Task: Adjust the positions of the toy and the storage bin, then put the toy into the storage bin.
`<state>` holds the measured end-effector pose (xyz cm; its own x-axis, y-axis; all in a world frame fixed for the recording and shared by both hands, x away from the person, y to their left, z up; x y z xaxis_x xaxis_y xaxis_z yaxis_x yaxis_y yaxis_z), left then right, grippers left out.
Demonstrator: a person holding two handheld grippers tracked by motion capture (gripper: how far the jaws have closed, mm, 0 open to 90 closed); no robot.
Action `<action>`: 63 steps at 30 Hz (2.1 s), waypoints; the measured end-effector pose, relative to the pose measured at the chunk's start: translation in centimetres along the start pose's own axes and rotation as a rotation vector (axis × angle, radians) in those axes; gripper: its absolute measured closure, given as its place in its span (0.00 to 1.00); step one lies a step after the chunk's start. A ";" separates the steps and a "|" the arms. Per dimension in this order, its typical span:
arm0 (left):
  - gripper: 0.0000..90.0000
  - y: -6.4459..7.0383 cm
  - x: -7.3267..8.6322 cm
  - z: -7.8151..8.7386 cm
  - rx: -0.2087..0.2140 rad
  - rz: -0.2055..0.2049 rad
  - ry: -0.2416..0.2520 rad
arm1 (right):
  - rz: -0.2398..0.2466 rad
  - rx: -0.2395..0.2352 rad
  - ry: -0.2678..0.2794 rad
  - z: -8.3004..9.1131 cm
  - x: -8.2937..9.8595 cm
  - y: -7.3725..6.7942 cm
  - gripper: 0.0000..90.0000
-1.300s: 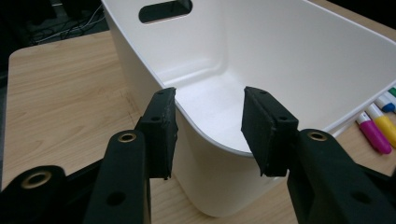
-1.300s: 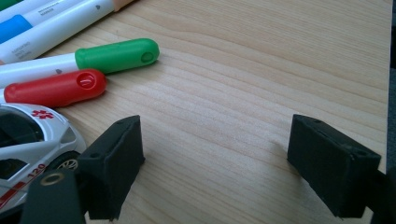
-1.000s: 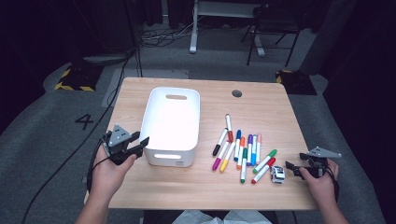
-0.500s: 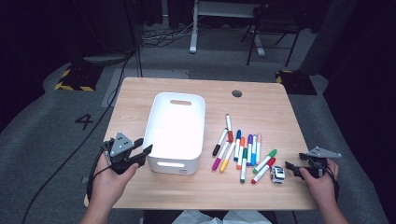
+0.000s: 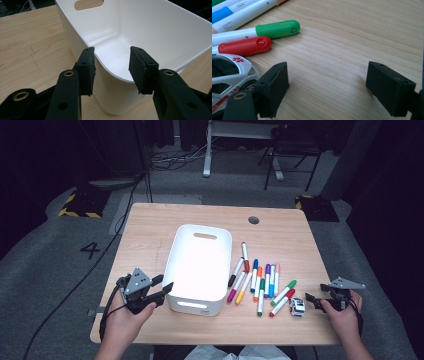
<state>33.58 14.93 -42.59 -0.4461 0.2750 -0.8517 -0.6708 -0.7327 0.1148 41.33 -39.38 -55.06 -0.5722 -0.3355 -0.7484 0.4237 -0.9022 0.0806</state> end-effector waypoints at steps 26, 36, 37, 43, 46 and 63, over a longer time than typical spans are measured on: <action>0.39 0.2 -1.1 0.6 0.006 0.000 -0.001 | 0.003 -0.003 0.001 0.0 0.0 0.0 0.20; 0.37 -4.5 -0.5 1.5 -0.077 -0.025 -0.028 | 0.002 -0.003 0.000 0.0 0.0 0.0 0.20; 0.37 -4.5 -0.5 1.5 -0.077 -0.025 -0.028 | 0.002 -0.003 0.000 0.0 0.0 0.0 0.20; 0.36 -7.1 2.3 -0.1 -0.085 0.002 -0.066 | 0.000 -0.003 -0.002 0.0 0.0 0.0 0.20; 0.35 -8.3 4.1 -1.3 -0.085 0.027 -0.078 | 0.000 -0.005 -0.001 0.0 0.0 0.0 0.20; 0.29 -9.2 10.9 -4.7 -0.141 0.116 -0.220 | -0.009 -0.083 -0.009 1.6 -2.7 -0.7 0.39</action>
<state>37.67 21.71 -55.32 -0.6435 0.3013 -0.7036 -0.5253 -0.8425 0.1197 41.50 -38.30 -52.01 -0.5821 -0.3307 -0.7428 0.4756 -0.8795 0.0189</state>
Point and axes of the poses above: each handheld gripper's, and its own axes: z roughly backward along the jaws, x roughly out of its underside, y roughly to its right, the point moved 7 cm from there along -z, roughly forward along the jaws, and after that the axes turned 6 degrees about x, right-handed, at the moved point
